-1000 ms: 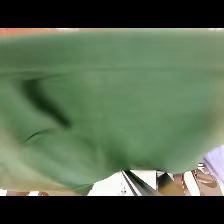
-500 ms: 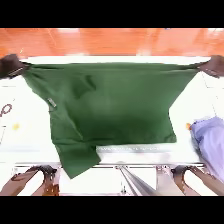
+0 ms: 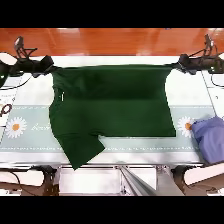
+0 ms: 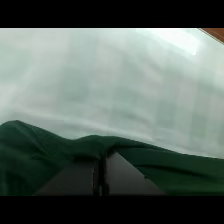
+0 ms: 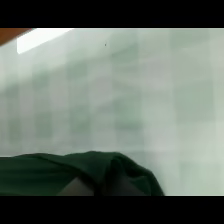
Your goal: Fold the shirts.
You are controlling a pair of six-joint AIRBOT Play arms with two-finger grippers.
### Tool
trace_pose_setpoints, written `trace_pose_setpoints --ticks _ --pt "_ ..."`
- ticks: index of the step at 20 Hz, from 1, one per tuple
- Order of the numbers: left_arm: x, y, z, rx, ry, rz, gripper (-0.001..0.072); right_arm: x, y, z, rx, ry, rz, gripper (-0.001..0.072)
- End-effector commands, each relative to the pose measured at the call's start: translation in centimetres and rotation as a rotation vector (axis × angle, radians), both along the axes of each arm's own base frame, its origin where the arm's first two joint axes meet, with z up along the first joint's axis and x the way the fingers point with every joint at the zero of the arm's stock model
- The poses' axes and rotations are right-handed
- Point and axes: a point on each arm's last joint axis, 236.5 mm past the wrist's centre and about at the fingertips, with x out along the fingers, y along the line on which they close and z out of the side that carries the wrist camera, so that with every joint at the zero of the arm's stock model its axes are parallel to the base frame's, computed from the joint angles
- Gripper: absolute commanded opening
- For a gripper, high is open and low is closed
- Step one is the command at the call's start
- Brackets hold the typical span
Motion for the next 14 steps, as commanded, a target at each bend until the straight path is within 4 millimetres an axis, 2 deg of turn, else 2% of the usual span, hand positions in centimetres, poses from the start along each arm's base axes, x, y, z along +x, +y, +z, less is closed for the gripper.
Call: trace_pose_setpoints --ticks 1,4,7,10,14 --pt "2.2 -1.0 -3.0 -0.037 0.03 -0.007 0.0023 2.9 1.0 -2.6 0.075 0.034 -0.004 0.0026" --pt "2.1 -1.1 -4.0 -0.041 0.051 -0.012 0.0023 2.9 1.1 -3.7 0.067 0.051 0.007 0.0026" --pt "1.0 -1.2 -3.9 -0.06 0.092 -0.036 0.0023 1.2 1.8 -4.3 0.069 0.109 0.065 0.0027" --pt "-2.6 -2.1 -3.7 -0.052 0.178 -0.201 0.0022 -1.9 2.2 -4.7 0.116 0.212 0.145 0.0027" --pt "-7.9 -3.6 -5.8 -0.098 0.363 -0.329 0.0022 -6.7 1.7 -7.2 0.049 0.395 0.241 0.0027"
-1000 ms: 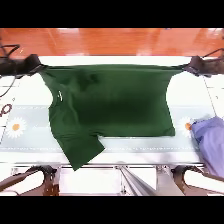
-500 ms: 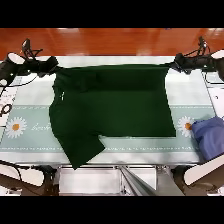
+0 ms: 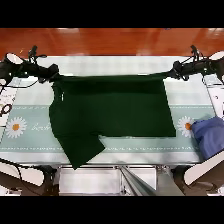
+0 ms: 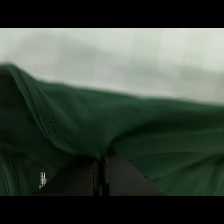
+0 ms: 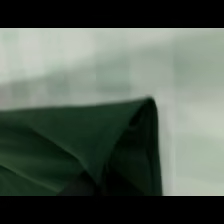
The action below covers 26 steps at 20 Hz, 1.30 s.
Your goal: Fold the shirts.
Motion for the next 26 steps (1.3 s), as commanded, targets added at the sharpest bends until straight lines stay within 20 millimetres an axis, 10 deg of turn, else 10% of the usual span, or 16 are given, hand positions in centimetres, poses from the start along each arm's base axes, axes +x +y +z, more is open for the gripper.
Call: trace_pose_setpoints --ticks 1,18,19,20,21,26 --pt "-5.1 -1.4 -1.8 -0.04 0.167 -0.125 0.0022 -4.3 -0.2 -2.2 -0.045 0.163 0.09 0.0027" --pt "-9.3 -0.4 -4.7 -0.026 0.318 -0.143 0.0039 -7.1 0.0 -3.2 -0.072 0.281 0.138 0.0047" --pt "-9.5 -0.4 -4.7 -0.033 0.334 -0.124 0.0118 -7.3 0.1 -3.1 -0.063 0.287 0.137 0.0173" --pt "-9.8 -0.5 -4.6 -0.037 0.346 -0.13 0.0353 -7.5 0.3 -3.0 -0.054 0.303 0.133 0.0379" --pt "-10.4 -0.6 -4.3 -0.046 0.37 -0.144 0.0508 -7.9 0.4 -2.8 -0.048 0.318 0.138 0.0412" --pt "-12.1 2.4 1.4 -0.058 0.363 -0.108 0.051 -8.9 -3.3 2.9 -0.061 0.268 0.054 0.0412"
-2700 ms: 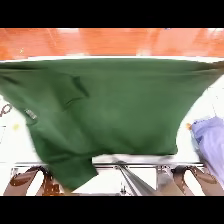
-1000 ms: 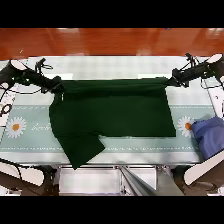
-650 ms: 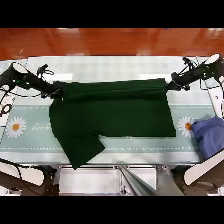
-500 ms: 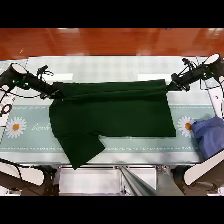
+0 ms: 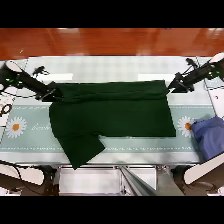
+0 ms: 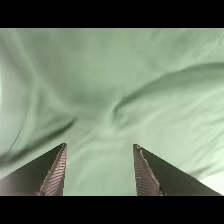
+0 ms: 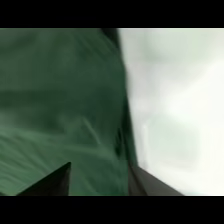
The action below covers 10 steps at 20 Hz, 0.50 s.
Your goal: Fold the shirts.
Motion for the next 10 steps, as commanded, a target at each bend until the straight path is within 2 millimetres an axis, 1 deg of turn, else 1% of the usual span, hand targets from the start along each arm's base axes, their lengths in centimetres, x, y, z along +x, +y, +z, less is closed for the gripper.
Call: trace_pose_setpoints --ticks 1,2,3,4,5,6,8,9,10 --pt "-1.4 2.6 4.7 0.016 -0.045 0.052 0.051 -0.8 -2.6 4.8 -0.026 -0.067 -0.071 0.0412" --pt "-1.8 3.8 6.1 0.042 -0.083 0.083 0.051 -1.1 -3.4 6.2 -0.046 -0.11 -0.109 0.0412" --pt "-2.7 4.9 7.2 0.066 -0.119 0.126 0.051 -1.8 -3.9 6.9 -0.062 -0.142 -0.146 0.0412" --pt "-3.9 5.8 7.6 0.081 -0.146 0.176 0.051 -2.9 -4.1 7.1 -0.077 -0.169 -0.184 0.0412" --pt "-5.7 6.5 7.4 0.095 -0.16 0.235 0.0509 -4.3 -3.8 6.6 -0.085 -0.186 -0.211 0.0412" --pt "-7.8 6.9 6.7 0.102 -0.16 0.28 0.0509 -6.1 -3.3 5.7 -0.092 -0.201 -0.23 0.0412" --pt "-12.5 6.9 4.2 0.082 -0.115 0.387 0.0508 -9.8 -1.8 3.7 -0.071 -0.223 -0.261 0.0412" --pt "-14.3 6.0 3.0 0.028 -0.093 0.459 0.0509 -11.4 -0.7 3.1 -0.031 -0.232 -0.287 0.0412" --pt "-15.5 4.6 2.1 -0.054 -0.072 0.539 0.0509 -12.8 0.6 2.7 0.028 -0.25 -0.314 0.0412"
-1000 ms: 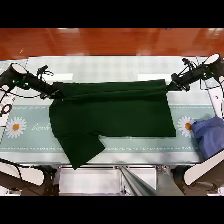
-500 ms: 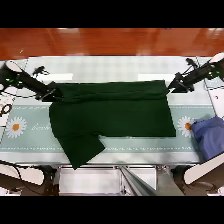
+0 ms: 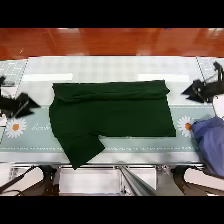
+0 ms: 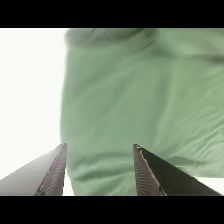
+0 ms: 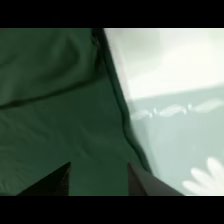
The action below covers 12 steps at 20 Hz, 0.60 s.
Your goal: Fold the shirts.
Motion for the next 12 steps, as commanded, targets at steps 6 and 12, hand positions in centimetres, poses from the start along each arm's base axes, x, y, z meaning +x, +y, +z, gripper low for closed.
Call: trace_pose_setpoints --ticks 6,12 --pt "-10.0 -5.9 -7.5 -0.223 0.182 0.197 0.0509 -7.7 6.4 -2.8 0.165 -0.115 -0.088 0.0412" --pt "-10.3 -8.7 -8.5 -0.23 0.226 0.068 0.0509 -6.7 6.7 -1.8 0.206 -0.151 -0.12 0.0412"
